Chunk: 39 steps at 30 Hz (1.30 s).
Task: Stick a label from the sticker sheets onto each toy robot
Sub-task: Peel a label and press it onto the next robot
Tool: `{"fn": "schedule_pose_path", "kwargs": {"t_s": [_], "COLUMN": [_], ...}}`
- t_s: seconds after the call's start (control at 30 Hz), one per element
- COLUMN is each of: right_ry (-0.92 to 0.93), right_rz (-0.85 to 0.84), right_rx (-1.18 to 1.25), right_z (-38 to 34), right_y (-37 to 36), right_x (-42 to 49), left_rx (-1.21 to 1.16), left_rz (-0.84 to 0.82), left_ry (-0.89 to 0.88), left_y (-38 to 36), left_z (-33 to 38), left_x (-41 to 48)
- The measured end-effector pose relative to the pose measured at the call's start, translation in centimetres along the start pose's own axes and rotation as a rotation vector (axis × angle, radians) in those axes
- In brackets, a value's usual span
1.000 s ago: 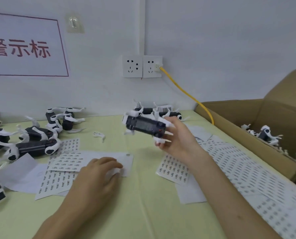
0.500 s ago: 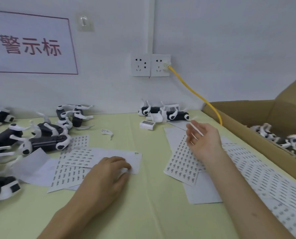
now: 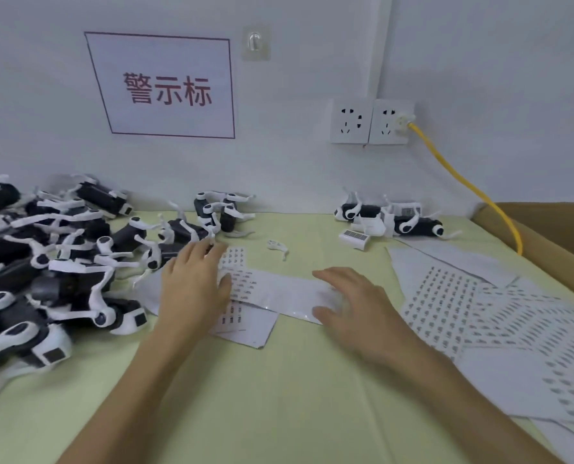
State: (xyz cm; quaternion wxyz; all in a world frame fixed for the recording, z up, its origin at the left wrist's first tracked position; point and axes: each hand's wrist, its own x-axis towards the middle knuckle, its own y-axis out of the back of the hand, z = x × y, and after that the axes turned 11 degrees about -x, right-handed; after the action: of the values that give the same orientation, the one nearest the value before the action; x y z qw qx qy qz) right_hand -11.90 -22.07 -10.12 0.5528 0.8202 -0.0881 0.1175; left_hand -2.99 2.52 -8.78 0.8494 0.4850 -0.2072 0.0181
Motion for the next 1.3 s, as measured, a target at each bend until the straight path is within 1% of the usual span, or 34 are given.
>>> {"fn": "schedule_pose_path", "kwargs": {"t_s": [0.1,0.13,0.17,0.27,0.37,0.4,0.57,0.67,0.73,0.8,0.83,0.93,1.0,1.1,1.17,1.23,1.3], "right_ry": [0.025,0.019,0.013,0.001,0.0,-0.002,-0.009,-0.03,-0.039,-0.049,-0.064,-0.148,-0.204,-0.263,-0.295,-0.293,-0.213], "right_rz": [-0.119,-0.142,-0.145,-0.092,-0.092,-0.093,-0.101,-0.103,-0.096,-0.048,0.002,0.25,0.426,0.625,0.674,0.648,0.596], "right_rx": [-0.116,-0.128,-0.132,-0.119,-0.123,-0.119,-0.092,-0.03,0.002,0.04,0.077,0.209,0.255,0.371,0.488,0.607,0.675], "right_z": [0.3,0.4,0.4,0.6,0.6,0.6,0.5,0.5,0.6,0.8,0.9,1.2,1.6,2.1,2.3,2.2,1.9], "right_y": [-0.6,-0.7,-0.6,0.0,0.4,0.5,1.0,1.4,1.7,1.9,2.1,2.8,3.5,4.5,5.0,5.4,5.6], "right_x": [-0.3,-0.3,-0.3,-0.2,-0.3,-0.3,-0.3,-0.4,-0.4,-0.2,-0.2,0.2,0.4,0.4,0.5,0.5,0.5], "left_rx": [0.033,0.037,0.024,-0.032,0.009,-0.002,-0.282,-0.379,-0.428,-0.474,-0.497,-0.556,-0.621,-0.715,-0.738,-0.83,-0.965], "left_rz": [-0.215,-0.242,-0.225,-0.095,-0.117,-0.098,0.11,0.165,0.146,0.066,0.031,-0.011,-0.052,-0.159,-0.263,-0.363,-0.371], "left_ry": [0.169,0.191,0.191,0.14,0.142,0.135,0.086,0.086,0.085,0.058,0.035,-0.001,-0.016,-0.097,-0.166,-0.217,-0.214], "left_y": [-0.1,-0.3,-0.4,-0.5,-0.8,-1.0,-0.9,-0.9,-1.1,-1.2,-1.4,-1.6,-1.5,-1.1,-0.9,-0.8,-0.8], "left_z": [-1.2,-1.3,-1.4,-1.7,-2.1,-2.2,-1.8,-1.2,-0.8,-0.4,-0.3,0.4,1.2,2.5,3.5,4.6,5.6], "left_x": [0.4,0.4,0.6,0.9,0.8,0.7,0.4,0.3,0.3,0.1,0.0,-0.3,-0.6,-1.3,-1.9,-2.7,-3.1]}}
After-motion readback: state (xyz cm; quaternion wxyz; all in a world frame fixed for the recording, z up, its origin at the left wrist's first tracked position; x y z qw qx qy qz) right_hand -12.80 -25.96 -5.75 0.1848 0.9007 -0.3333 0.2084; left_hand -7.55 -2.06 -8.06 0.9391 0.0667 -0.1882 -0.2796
